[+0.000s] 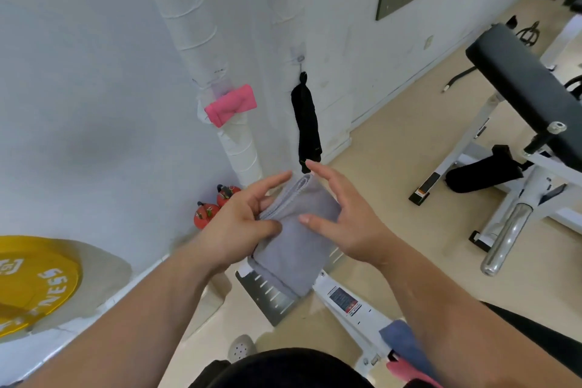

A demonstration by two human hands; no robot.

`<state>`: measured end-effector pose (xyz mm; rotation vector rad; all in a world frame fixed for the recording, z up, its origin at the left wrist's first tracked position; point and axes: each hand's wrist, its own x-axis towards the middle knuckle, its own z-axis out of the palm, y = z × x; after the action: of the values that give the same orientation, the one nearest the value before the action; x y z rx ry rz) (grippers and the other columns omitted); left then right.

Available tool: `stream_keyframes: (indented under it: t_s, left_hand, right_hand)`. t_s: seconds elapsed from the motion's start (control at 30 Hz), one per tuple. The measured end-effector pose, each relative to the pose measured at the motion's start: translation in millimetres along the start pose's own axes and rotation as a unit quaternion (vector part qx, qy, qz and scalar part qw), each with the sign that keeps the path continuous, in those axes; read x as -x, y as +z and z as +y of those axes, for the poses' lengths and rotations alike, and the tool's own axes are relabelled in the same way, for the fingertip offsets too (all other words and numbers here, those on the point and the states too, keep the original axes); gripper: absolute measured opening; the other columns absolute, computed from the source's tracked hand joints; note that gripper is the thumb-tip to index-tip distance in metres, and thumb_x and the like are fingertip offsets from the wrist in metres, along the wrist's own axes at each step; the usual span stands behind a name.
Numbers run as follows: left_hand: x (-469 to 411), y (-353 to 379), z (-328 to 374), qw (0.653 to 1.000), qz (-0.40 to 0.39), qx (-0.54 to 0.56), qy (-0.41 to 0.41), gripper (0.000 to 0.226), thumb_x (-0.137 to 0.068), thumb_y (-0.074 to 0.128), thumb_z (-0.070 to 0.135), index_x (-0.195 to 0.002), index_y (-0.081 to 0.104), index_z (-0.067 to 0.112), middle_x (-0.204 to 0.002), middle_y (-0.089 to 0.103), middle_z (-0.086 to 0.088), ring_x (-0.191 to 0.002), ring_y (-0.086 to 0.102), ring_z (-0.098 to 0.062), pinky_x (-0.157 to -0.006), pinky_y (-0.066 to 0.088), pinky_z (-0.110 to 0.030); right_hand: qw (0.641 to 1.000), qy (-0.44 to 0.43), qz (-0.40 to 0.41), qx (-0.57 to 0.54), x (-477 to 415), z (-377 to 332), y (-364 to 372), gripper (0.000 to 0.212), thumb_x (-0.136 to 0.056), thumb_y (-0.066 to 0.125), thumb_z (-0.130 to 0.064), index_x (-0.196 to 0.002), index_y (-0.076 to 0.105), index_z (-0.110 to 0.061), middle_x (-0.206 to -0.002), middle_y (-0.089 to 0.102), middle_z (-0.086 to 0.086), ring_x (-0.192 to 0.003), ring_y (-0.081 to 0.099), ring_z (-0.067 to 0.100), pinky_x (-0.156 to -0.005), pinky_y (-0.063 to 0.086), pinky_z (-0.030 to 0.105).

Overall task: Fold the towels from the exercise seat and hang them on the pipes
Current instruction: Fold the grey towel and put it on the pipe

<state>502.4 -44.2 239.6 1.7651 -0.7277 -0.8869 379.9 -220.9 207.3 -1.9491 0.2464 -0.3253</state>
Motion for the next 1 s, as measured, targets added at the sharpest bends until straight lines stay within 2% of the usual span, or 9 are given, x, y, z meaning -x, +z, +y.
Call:
stream_keyframes:
  t_s: [0.1, 0.17, 0.27, 0.43, 0.57, 0.73, 0.83, 0.9, 1.0]
  left_hand:
    - [-8, -43, 19, 0.998, -0.045, 0.050, -0.002, 0.077, -0.080, 0.059, -0.017, -0.142, 0.049, 0.028, -0.094, 0.079, 0.000, -0.083, 0.074, -0.019, -0.071, 0.060, -0.029]
    - [-17, -73, 21, 0.995, -0.038, 0.097, -0.004, 0.076, -0.074, 0.063, -0.008, -0.139, 0.053, 0.029, -0.101, 0.077, -0.015, -0.086, 0.073, -0.027, -0.075, 0.059, -0.035]
    - [-29, -113, 6, 0.981, 0.015, 0.190, -0.036, 0.072, -0.070, 0.072, 0.003, -0.136, 0.060, 0.029, -0.112, 0.065, -0.035, -0.095, 0.066, -0.036, -0.083, 0.053, -0.041]
    - [-37, -154, -26, 0.947, 0.074, 0.309, -0.057, 0.087, -0.071, 0.080, 0.007, -0.145, 0.048, 0.041, -0.116, 0.064, -0.027, -0.100, 0.053, -0.040, -0.093, 0.041, -0.053]
    - [-52, -186, -20, 0.946, 0.170, 0.276, 0.005, 0.077, -0.093, 0.063, -0.005, -0.145, 0.038, 0.046, -0.102, 0.076, -0.019, -0.089, 0.074, -0.031, -0.079, 0.058, -0.042]
    - [-68, -233, -11, 0.953, 0.209, 0.205, 0.076, 0.046, -0.100, 0.050, -0.004, -0.113, 0.059, 0.040, -0.085, 0.071, -0.017, -0.066, 0.060, -0.021, -0.062, 0.048, -0.033]
    - [-75, -256, -9, 0.968, 0.202, 0.113, 0.099, 0.036, -0.098, 0.056, 0.000, -0.088, 0.072, 0.031, -0.078, 0.068, 0.017, -0.070, 0.057, -0.002, -0.067, 0.044, -0.019]
    - [-78, -271, -3, 0.980, 0.149, 0.080, 0.106, 0.026, -0.090, 0.072, 0.006, -0.095, 0.077, 0.032, -0.100, 0.071, 0.021, -0.091, 0.064, 0.005, -0.081, 0.047, -0.020]
    - [-85, -291, 9, 0.987, 0.087, -0.021, 0.136, 0.065, -0.066, 0.090, 0.018, -0.124, 0.068, 0.040, -0.118, 0.060, 0.014, -0.110, 0.057, 0.011, -0.088, 0.045, -0.007]
  right_hand:
    - [0.993, 0.002, -0.108, -0.042, -25, -26, -3, 0.076, -0.094, 0.071, -0.021, -0.151, 0.028, -0.048, -0.147, 0.049, -0.018, -0.129, 0.051, -0.005, -0.102, 0.042, 0.014]
    - [0.989, 0.011, -0.111, -0.101, -42, -41, 3, 0.074, -0.098, 0.064, -0.013, -0.152, 0.026, -0.046, -0.136, 0.061, -0.011, -0.119, 0.062, 0.003, -0.095, 0.048, 0.017]
    - [0.981, 0.040, -0.033, -0.187, -69, -53, 23, 0.071, -0.102, 0.055, -0.005, -0.151, 0.026, -0.046, -0.098, 0.076, -0.004, -0.091, 0.072, 0.011, -0.078, 0.055, 0.021]
    - [0.972, 0.069, 0.112, -0.196, -122, -65, 65, 0.062, -0.104, 0.050, -0.006, -0.142, 0.034, -0.052, -0.113, 0.075, -0.001, -0.100, 0.073, 0.013, -0.080, 0.056, 0.020]
    - [0.971, 0.087, 0.124, -0.183, -162, -79, 94, 0.047, -0.106, 0.046, -0.009, -0.134, 0.045, -0.046, -0.088, 0.072, -0.015, -0.085, 0.069, 0.006, -0.073, 0.053, 0.020]
    - [0.985, 0.110, 0.094, -0.092, -196, -90, 125, 0.027, -0.102, 0.048, -0.022, -0.101, 0.072, -0.034, -0.114, 0.065, -0.012, -0.106, 0.058, 0.010, -0.094, 0.041, 0.032]
    - [0.985, 0.118, 0.100, -0.071, -214, -100, 133, 0.026, -0.093, 0.053, -0.034, -0.109, 0.072, -0.038, -0.124, 0.062, -0.013, -0.117, 0.057, 0.011, -0.101, 0.044, 0.037]
    - [0.989, 0.102, 0.093, -0.056, -223, -109, 130, 0.034, -0.083, 0.067, -0.040, -0.117, 0.068, -0.044, -0.130, 0.059, -0.016, -0.124, 0.056, 0.011, -0.107, 0.047, 0.043]
    - [0.994, 0.075, 0.061, 0.046, -237, -126, 115, 0.067, -0.065, 0.083, -0.047, -0.127, 0.059, -0.053, -0.130, 0.056, -0.016, -0.123, 0.055, 0.004, -0.105, 0.049, 0.040]
